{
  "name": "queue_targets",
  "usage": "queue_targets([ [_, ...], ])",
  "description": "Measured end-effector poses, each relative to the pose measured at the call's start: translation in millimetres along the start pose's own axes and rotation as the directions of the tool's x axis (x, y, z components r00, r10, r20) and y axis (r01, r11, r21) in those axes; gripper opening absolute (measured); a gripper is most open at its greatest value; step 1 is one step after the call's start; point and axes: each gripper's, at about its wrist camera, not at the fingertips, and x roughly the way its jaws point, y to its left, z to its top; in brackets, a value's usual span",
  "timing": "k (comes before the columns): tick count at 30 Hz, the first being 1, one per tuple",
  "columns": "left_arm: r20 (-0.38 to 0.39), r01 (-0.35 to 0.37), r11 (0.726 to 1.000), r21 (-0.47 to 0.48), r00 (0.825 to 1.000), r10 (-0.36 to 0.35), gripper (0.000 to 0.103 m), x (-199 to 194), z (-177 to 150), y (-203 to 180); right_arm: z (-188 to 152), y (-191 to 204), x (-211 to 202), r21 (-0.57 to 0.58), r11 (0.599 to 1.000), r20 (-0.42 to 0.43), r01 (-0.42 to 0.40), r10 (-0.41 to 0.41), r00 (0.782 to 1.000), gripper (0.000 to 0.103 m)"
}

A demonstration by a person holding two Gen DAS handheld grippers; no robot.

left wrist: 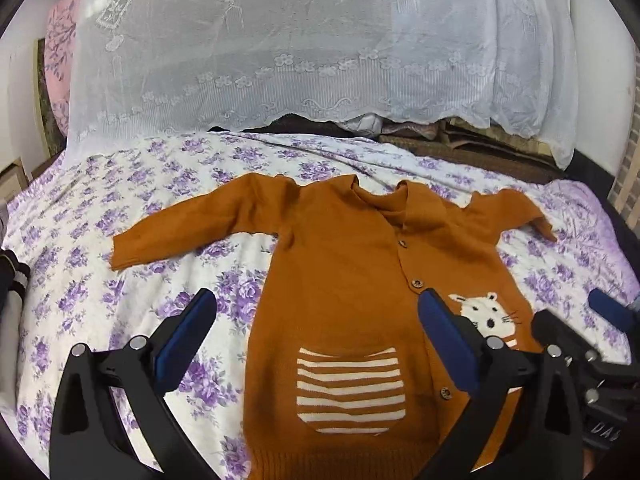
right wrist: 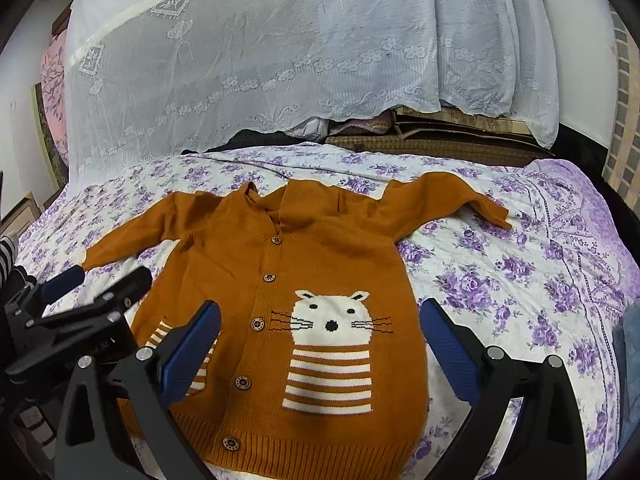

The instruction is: Fold small clothes

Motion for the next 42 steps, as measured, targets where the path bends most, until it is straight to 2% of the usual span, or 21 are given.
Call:
queue_targets([
  [6, -0.009, 0.024, 1.000, 0.015, 1.000, -0.024, 0.098, -1, 0, -3, -3, 5, 1, -0.015, 1.000, -0.008, -0.004, 0.004, 1.000, 0.100],
  [11, -0.027, 0.013, 1.000, 0.016, 1.000, -0.013, 0.098, 2, -2, -4, -4, 6, 1, -0.015, 1.000, -0.011, -0.010, 0.010, 1.000, 0.100],
  [18, -0.007, 0.008, 0.999, 0.036, 1.000, -0.008, 0.098, 0, -2, -6, -4, 6, 1, -0.010, 1.000, -0.013, -0.013, 0.013, 1.000, 0.100],
  [25, 0.020, -0.028, 0.999, 0.038, 0.999, 0.028, 0.099, -4, 0, -4, -7, 10, 2, -0.040, 0.999, -0.029, 0.008, -0.010, 1.000, 0.100],
  [31, 0.030, -0.070, 0.997, 0.043, 0.997, 0.069, 0.099, -8, 1, -6, -9, 10, 4, -0.034, 0.999, -0.037, -0.003, 0.002, 0.999, 0.100],
  [36, 0.037, -0.034, 0.999, 0.035, 0.999, 0.032, 0.099, -9, 3, -4, -9, 8, 3, -0.016, 0.999, -0.042, -0.027, 0.027, 0.999, 0.100],
  [42, 0.063, -0.010, 0.999, 0.033, 0.998, 0.008, 0.098, -14, 5, -4, -13, 18, 6, -0.065, 0.998, -0.055, -0.028, 0.025, 0.998, 0.100],
])
